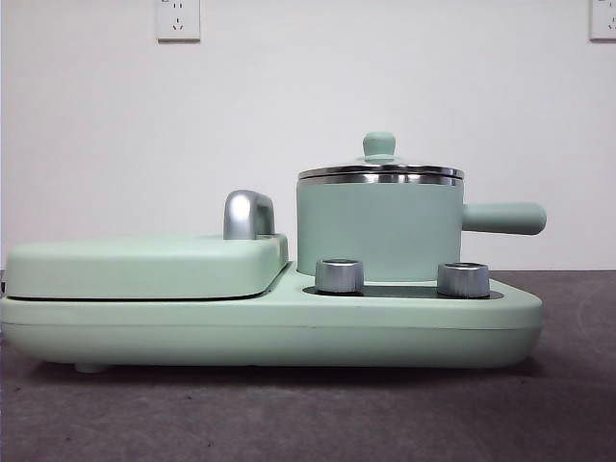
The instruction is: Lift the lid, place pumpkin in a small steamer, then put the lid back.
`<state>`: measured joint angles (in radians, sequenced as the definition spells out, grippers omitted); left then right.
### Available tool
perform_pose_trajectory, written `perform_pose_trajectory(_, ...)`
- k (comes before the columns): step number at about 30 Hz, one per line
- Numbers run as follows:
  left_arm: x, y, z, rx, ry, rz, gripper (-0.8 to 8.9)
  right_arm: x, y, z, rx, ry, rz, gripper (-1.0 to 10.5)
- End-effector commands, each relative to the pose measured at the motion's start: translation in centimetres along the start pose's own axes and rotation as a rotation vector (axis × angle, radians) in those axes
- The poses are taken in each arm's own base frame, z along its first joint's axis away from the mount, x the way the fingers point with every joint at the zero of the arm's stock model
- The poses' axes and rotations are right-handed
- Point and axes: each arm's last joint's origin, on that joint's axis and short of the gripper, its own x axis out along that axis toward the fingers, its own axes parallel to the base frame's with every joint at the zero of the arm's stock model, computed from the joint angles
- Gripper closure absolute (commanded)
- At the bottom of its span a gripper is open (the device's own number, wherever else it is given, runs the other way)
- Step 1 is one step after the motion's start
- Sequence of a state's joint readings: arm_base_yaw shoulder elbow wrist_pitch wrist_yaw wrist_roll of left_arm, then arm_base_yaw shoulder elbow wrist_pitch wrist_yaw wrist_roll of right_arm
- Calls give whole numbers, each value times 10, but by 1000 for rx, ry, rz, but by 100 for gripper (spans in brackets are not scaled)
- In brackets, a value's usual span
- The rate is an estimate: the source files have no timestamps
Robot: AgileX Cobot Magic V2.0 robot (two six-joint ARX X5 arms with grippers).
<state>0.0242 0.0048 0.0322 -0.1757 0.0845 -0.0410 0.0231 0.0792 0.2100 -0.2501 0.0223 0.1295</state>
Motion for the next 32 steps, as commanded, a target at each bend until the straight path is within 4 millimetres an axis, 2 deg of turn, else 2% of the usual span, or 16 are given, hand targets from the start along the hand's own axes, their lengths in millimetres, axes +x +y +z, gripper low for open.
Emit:
perform_pose_trajectory(1,2,1,-7,8,26,2,807,2,-3,-10,-89,-32,-19,925)
perform_pose_trajectory(6,2,1,-7,8,26,2,807,8,-6,-31,-198,-13,-25,925)
perform_pose_trajectory(12,2,1,-7,8,25,2,807,14,-9,-50,-217,27,-26,925)
perform_pose_trajectory(32,2,1,-7,8,27,2,807,14,-8,-52,-187,42,-18,926)
